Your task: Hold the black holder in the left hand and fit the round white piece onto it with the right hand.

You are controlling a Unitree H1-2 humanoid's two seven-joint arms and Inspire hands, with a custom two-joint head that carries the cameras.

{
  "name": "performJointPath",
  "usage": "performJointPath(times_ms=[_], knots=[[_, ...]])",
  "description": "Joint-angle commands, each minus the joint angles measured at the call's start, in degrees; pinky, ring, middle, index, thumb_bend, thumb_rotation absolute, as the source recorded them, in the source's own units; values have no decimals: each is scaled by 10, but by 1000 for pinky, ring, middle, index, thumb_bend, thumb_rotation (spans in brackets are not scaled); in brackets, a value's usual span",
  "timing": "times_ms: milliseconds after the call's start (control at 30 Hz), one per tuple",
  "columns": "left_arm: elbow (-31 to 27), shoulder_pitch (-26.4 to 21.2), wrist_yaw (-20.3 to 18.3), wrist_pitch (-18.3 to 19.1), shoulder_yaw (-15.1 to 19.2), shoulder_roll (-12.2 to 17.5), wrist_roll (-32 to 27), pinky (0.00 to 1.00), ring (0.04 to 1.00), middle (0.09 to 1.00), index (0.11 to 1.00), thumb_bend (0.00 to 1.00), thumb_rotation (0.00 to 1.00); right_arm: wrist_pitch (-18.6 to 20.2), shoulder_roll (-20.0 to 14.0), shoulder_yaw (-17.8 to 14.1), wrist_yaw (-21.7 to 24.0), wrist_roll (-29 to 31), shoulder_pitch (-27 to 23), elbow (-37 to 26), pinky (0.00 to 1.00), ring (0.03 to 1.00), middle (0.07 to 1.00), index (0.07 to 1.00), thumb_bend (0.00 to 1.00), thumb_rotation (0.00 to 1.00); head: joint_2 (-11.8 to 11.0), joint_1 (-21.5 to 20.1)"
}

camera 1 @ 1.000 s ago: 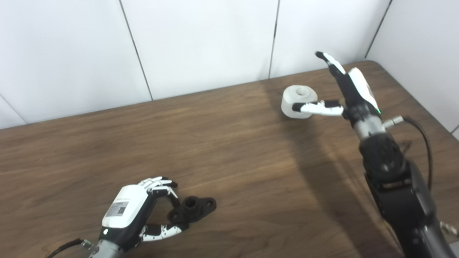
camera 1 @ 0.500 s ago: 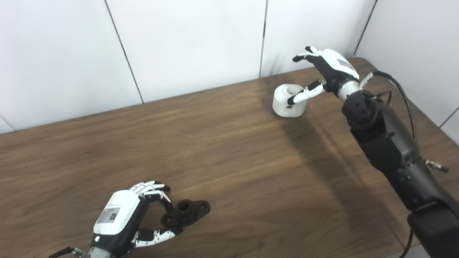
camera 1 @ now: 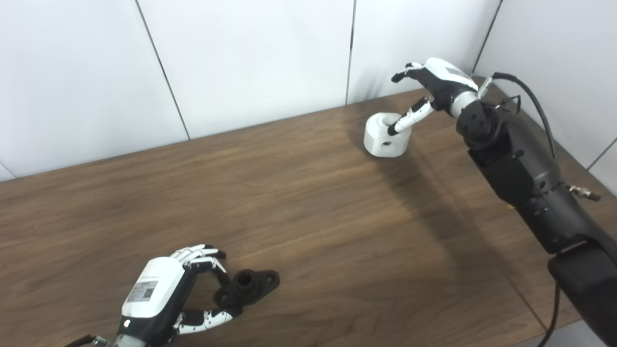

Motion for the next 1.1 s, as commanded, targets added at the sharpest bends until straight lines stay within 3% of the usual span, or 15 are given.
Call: performJointPath(times_ms=[0, 600, 1067], knots=[[19, 17, -19, 12, 0, 14, 15, 822, 842, 768, 488, 521, 54, 1, -18, -2, 10, -7, -34, -4, 875, 1000, 971, 820, 1000, 267, 1, 0], [22, 16, -14, 18, 1, 4, 19, 821, 842, 771, 488, 521, 54, 3, -7, 4, 141, -78, -47, -8, 874, 1000, 975, 850, 1000, 344, 4, 8], [24, 16, -12, 17, 1, 1, 25, 826, 844, 772, 488, 522, 53, 1, 2, 13, 132, -86, -40, -6, 881, 1000, 953, 796, 1000, 295, 3, 11]])
